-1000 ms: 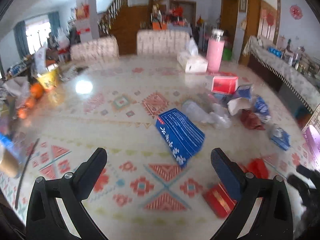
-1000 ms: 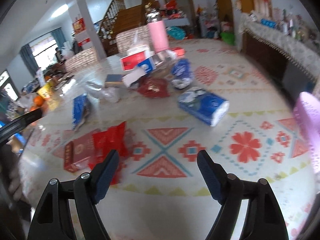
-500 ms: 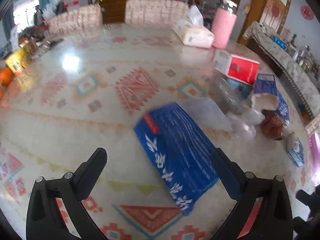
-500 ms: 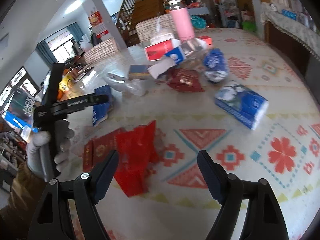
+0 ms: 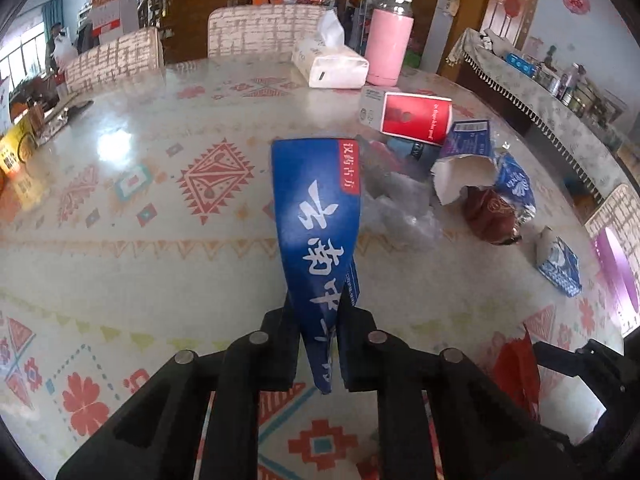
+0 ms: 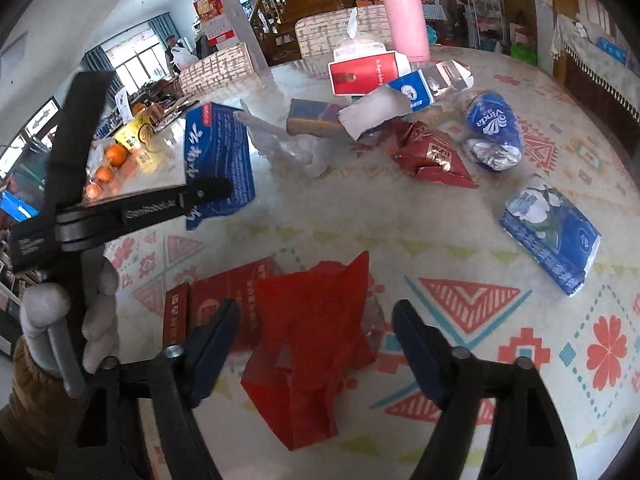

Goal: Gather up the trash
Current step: 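Grasp the blue medicine box with the left tool while the right grasps the red wrapper, then carry both items to the purple basket and open both tools to drop them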

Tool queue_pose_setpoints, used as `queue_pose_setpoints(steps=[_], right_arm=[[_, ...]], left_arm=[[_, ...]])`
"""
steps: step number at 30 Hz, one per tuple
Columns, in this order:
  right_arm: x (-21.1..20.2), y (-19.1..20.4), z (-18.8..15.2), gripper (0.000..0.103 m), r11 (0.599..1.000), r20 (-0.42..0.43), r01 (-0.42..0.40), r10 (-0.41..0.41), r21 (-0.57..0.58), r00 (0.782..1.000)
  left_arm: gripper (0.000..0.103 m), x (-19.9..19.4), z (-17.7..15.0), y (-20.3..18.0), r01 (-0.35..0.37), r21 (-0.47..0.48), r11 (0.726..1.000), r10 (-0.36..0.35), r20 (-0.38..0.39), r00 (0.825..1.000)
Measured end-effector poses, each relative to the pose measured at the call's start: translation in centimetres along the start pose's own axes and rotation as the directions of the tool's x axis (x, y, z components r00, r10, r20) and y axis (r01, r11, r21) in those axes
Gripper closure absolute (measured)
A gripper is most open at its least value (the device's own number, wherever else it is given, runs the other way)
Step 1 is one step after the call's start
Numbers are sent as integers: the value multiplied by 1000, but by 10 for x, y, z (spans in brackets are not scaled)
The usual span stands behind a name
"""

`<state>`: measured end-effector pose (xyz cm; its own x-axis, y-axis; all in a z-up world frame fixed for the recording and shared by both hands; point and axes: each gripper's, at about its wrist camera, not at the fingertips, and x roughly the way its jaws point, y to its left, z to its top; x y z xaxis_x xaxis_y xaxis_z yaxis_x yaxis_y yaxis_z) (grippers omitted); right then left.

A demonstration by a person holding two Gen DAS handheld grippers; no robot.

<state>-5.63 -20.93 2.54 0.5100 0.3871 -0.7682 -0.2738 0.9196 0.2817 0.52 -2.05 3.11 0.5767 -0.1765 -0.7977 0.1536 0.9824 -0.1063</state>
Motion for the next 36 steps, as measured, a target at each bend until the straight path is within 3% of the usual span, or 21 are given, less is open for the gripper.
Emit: queue_pose_setpoints(steps=[4, 8, 11, 19, 25, 32, 36], right_arm=[[-4, 7, -6, 37, 1000, 7, 26, -26, -15, 1000], [-14, 13, -11, 62, 999, 25, 31, -30, -30, 999], [-24, 12, -14, 70, 999, 54, 32, -30, -33, 998], [-56, -17, -21, 71, 999, 133, 22, -28, 46, 991], [-83, -61, -35, 71, 984, 163, 74, -101, 162, 981], [-123, -113, -52, 71, 958, 198, 134, -188, 255, 962], [-156, -146, -62, 71, 934, 230, 175, -253, 312, 940]], left_arm=[[88, -16, -3, 0, -22, 22, 1000, 21, 32, 999], [88, -37, -8, -6, -50, 43, 998, 46, 73, 996], [88, -53, -10, -14, -48, 62, 997, 42, 101, 994], [88, -76, -17, -51, -49, 157, 986, 30, 122, 992], [88, -80, -20, -96, -20, 249, 968, -11, 121, 993], [88, -76, -10, -162, 66, 345, 936, -101, 85, 991], [88, -75, -1, -207, 130, 398, 908, -168, 62, 984]])
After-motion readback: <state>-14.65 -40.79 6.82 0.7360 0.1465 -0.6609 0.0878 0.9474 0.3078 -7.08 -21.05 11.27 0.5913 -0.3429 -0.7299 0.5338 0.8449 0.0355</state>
